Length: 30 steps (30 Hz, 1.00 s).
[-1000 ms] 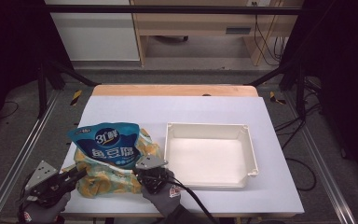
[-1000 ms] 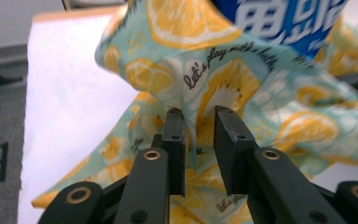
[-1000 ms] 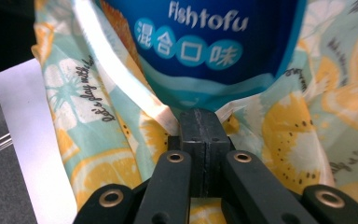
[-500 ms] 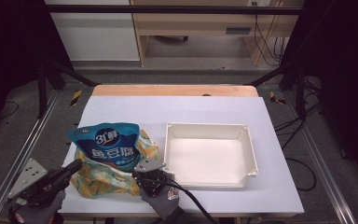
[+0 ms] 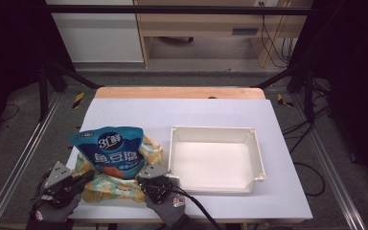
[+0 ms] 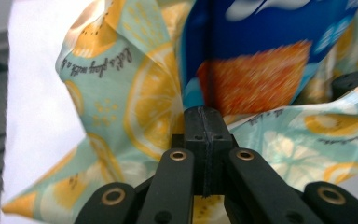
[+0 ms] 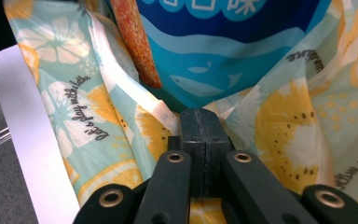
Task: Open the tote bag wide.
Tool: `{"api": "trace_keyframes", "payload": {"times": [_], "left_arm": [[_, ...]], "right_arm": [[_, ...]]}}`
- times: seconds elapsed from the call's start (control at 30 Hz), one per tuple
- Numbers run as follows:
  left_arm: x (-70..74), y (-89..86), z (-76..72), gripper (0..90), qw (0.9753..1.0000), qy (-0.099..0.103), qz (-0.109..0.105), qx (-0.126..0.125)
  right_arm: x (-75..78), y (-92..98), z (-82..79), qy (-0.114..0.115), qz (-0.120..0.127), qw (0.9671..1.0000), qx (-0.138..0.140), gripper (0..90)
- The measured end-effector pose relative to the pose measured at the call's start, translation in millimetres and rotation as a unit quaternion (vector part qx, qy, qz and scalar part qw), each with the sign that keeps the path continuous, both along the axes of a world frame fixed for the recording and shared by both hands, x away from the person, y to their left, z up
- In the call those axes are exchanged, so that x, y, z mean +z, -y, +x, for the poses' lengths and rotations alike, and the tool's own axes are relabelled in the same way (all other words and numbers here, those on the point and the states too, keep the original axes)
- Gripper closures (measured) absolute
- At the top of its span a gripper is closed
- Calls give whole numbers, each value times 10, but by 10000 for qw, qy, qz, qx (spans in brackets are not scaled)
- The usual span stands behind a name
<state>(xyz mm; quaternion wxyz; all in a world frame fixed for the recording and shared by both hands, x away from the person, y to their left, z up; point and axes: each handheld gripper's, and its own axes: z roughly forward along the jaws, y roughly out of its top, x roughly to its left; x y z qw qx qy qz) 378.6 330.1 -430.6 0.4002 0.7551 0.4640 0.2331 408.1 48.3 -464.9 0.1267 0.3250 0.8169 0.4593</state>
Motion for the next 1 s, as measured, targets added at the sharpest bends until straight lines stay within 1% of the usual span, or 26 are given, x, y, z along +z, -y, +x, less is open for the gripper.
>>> {"api": "trace_keyframes", "payload": {"times": [0.1, 0.17, 0.37, 0.43, 0.53, 0.67, 0.7, 0.8, 0.83, 0.87, 0.9, 1.0], "left_arm": [[-40, 9, 20, 898, 9999, -83, 64, -4], [-50, 29, 22, 898, 9998, -84, 154, -41], [-118, 56, 53, 898, 9995, -219, 239, -41], [-129, 61, 60, 898, 9991, -260, 318, -74], [-152, 66, 76, 897, 9989, -305, 351, -58], [-185, 76, 97, 894, 9983, -417, 407, -102], [-193, 81, 102, 891, 9982, -413, 418, -103], [-206, 88, 110, 881, 9976, -477, 493, -135], [-215, 94, 114, 879, 9976, -493, 469, -125], [-219, 93, 118, 879, 9973, -518, 507, -141], [-227, 99, 121, 878, 9973, -532, 486, -133], [-234, 102, 127, 879, 9968, -576, 533, -156]], "right_arm": [[-22, -1, -7, -7, -33, 10000, -37, 890], [-43, 1, -8, -1, -68, 10000, -61, 887], [-86, 13, -14, -36, -106, 9999, -91, 884], [-101, 8, -18, -62, -124, 9999, -99, 884], [-137, -1, -22, -46, -184, 9998, -111, 883], [-190, -11, -19, -99, -245, 9996, -137, 883], [-201, -10, -17, -103, -269, 9995, -136, 882], [-225, -14, -17, -108, -312, 9994, -145, 882], [-230, -14, -19, -115, -320, 9993, -150, 882], [-235, -14, -18, -120, -331, 9993, -142, 881], [-241, -14, -17, -122, -338, 9993, -134, 882], [-243, -17, -14, -146, -348, 9992, -144, 888]]}}
